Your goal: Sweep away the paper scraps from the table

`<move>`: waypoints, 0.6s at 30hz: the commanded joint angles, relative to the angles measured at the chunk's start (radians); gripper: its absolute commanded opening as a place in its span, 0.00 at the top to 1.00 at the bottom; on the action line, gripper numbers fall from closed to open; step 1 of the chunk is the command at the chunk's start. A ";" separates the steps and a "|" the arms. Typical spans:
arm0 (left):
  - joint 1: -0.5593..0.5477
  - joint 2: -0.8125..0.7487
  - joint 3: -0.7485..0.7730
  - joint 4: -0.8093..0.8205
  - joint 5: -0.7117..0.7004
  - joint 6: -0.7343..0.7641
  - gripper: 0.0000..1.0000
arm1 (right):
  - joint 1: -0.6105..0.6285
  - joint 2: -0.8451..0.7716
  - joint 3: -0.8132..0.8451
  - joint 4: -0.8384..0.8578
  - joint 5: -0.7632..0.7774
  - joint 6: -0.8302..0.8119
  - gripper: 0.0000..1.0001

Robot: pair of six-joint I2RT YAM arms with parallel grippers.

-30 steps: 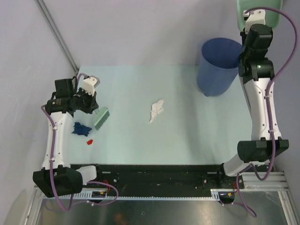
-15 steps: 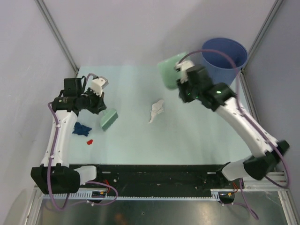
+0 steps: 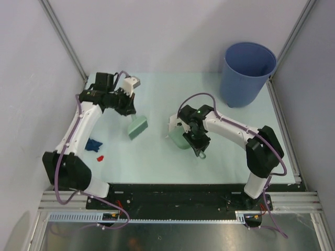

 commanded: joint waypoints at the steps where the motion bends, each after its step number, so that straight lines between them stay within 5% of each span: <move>1: -0.069 0.113 0.157 0.135 -0.040 -0.107 1.00 | 0.002 0.079 0.007 -0.046 -0.045 -0.021 1.00; 12: -0.210 0.432 0.400 0.184 -0.043 -0.175 1.00 | -0.074 0.275 0.117 -0.052 -0.026 -0.064 1.00; 18: -0.242 0.499 0.454 0.190 0.132 -0.193 1.00 | -0.104 0.407 0.252 -0.069 -0.028 -0.114 1.00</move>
